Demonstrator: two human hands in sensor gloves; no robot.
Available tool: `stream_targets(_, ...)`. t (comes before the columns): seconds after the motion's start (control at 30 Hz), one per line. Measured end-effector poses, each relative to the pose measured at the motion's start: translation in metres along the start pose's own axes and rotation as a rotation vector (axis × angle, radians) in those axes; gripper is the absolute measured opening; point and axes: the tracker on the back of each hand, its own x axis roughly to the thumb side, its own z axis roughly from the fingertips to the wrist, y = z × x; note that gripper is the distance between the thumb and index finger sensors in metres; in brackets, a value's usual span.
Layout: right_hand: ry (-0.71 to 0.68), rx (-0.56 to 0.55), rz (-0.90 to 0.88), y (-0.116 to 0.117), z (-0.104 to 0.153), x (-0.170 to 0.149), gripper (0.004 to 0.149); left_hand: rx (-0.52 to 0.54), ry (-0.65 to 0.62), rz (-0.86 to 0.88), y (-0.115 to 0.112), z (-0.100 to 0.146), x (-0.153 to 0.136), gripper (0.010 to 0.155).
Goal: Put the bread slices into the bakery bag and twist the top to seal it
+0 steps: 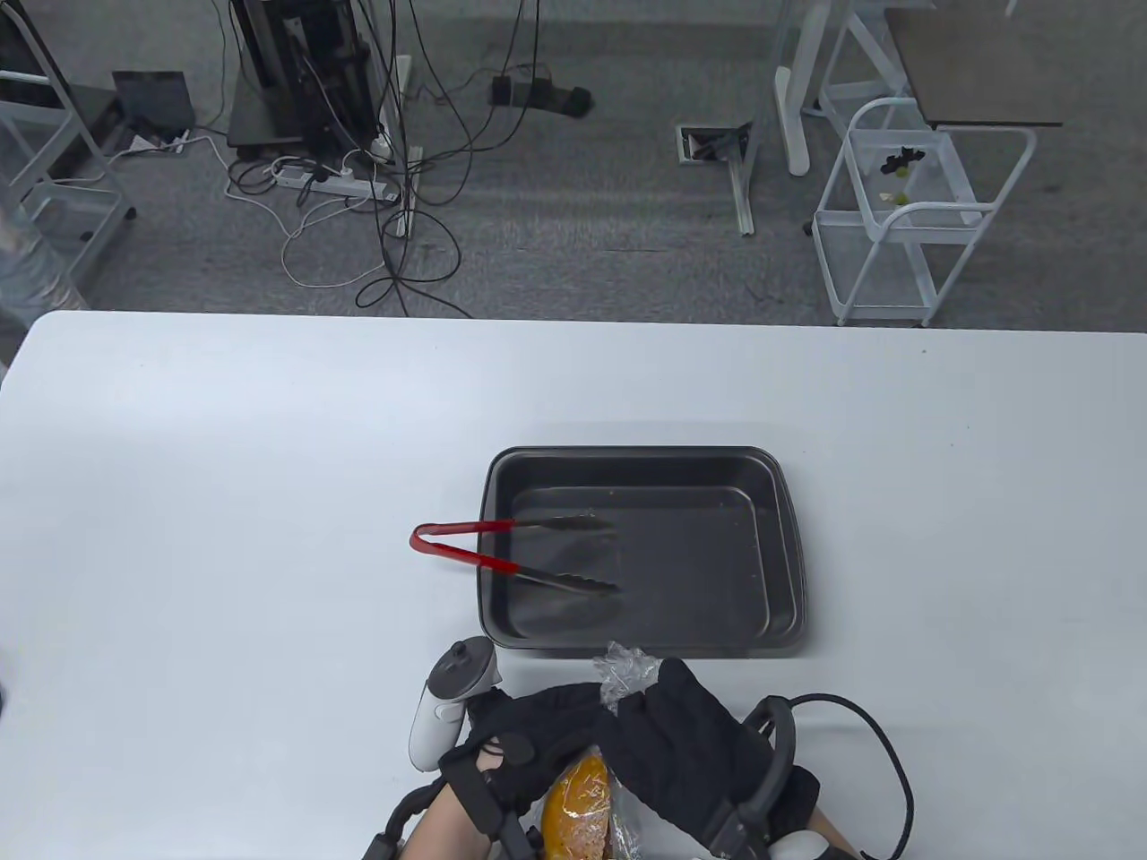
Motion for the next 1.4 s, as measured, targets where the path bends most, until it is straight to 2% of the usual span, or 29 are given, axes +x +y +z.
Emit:
stream_targets(0.1, 0.048, 0.013, -0.028, 0.002, -0.002, 0.0, 0.04, 0.066, -0.025, -0.126, -0.002, 0.003, 0.008, 0.053)
stream_targets(0.2, 0.173, -0.002, -0.074, 0.002, -0.004, -0.006, 0.039, 0.27, -0.141, -0.342, -0.008, 0.01, 0.024, 0.055)
stream_targets(0.3, 0.405, -0.032, -0.246, 0.002, -0.002, -0.021, 0.037, 0.407, -0.28, -0.518, -0.019, 0.019, 0.038, 0.058)
stream_targets(0.4, 0.691, -0.032, -0.517, 0.006, 0.006, -0.039, 0.036, 0.555, -0.454, -0.702, -0.037, 0.031, 0.05, 0.064)
stream_targets(0.47, 0.873, -0.035, -0.764, 0.012, 0.013, -0.05, 0.036, 0.632, -0.546, -0.902, -0.05, 0.037, 0.056, 0.068)
stream_targets(0.57, 1.102, -0.048, -1.174, 0.025, 0.028, -0.063, 0.037, 0.655, -0.665, -1.139, -0.069, 0.043, 0.061, 0.074)
stream_targets(0.6, 1.166, -0.02, -1.319, 0.03, 0.032, -0.066, 0.037, 0.664, -0.704, -1.244, -0.076, 0.045, 0.063, 0.075)
stream_targets(0.77, 1.289, 0.168, -1.767, 0.053, 0.05, -0.066, 0.037, 0.669, -0.815, -1.56, -0.099, 0.05, 0.063, 0.077)
stream_targets(0.87, 1.286, 0.199, -1.902, 0.062, 0.055, -0.061, 0.037, 0.647, -0.799, -1.606, -0.102, 0.048, 0.062, 0.076)
stream_targets(0.9, 1.253, 0.177, -1.898, 0.063, 0.054, -0.061, 0.037, 0.653, -0.773, -1.586, -0.099, 0.048, 0.063, 0.075)
stream_targets(0.97, 1.195, 0.155, -1.776, 0.06, 0.05, -0.063, 0.039, 0.68, -0.649, -1.428, -0.086, 0.043, 0.064, 0.072)
stream_targets(1.0, 1.147, 0.148, -1.62, 0.052, 0.047, -0.065, 0.041, 0.659, -0.562, -1.267, -0.074, 0.04, 0.062, 0.071)
stream_targets(1.03, 1.069, 0.108, -1.464, 0.045, 0.043, -0.065, 0.048, 0.678, -0.481, -1.07, -0.058, 0.038, 0.061, 0.069)
stream_targets(1.07, 1.018, 0.09, -1.346, 0.039, 0.04, -0.065, 0.058, 0.653, -0.415, -0.938, -0.047, 0.036, 0.058, 0.068)
stream_targets(1.1, 0.932, 0.093, -1.174, 0.031, 0.035, -0.065, 0.065, 0.535, -0.352, -0.725, -0.032, 0.034, 0.053, 0.068)
stream_targets(1.17, 0.735, 0.137, -0.894, 0.02, 0.028, -0.06, 0.073, 0.422, -0.27, -0.381, -0.012, 0.026, 0.04, 0.067)
stream_targets(1.23, 0.557, 0.188, -0.629, 0.013, 0.021, -0.051, 0.079, 0.245, -0.224, -0.082, 0.003, 0.017, 0.022, 0.067)
stream_targets(1.27, 0.476, 0.177, -0.503, 0.009, 0.018, -0.046, 0.082, 0.173, -0.15, 0.012, 0.007, 0.013, 0.015, 0.067)
stream_targets(1.3, 0.415, 0.16, -0.386, 0.006, 0.015, -0.041, 0.083, 0.116, -0.13, 0.048, 0.011, 0.01, 0.009, 0.066)
stream_targets(1.4, 0.273, 0.175, -0.21, 0.003, 0.009, -0.032, 0.08, 0.096, -0.109, 0.002, 0.015, 0.004, 0.005, 0.061)
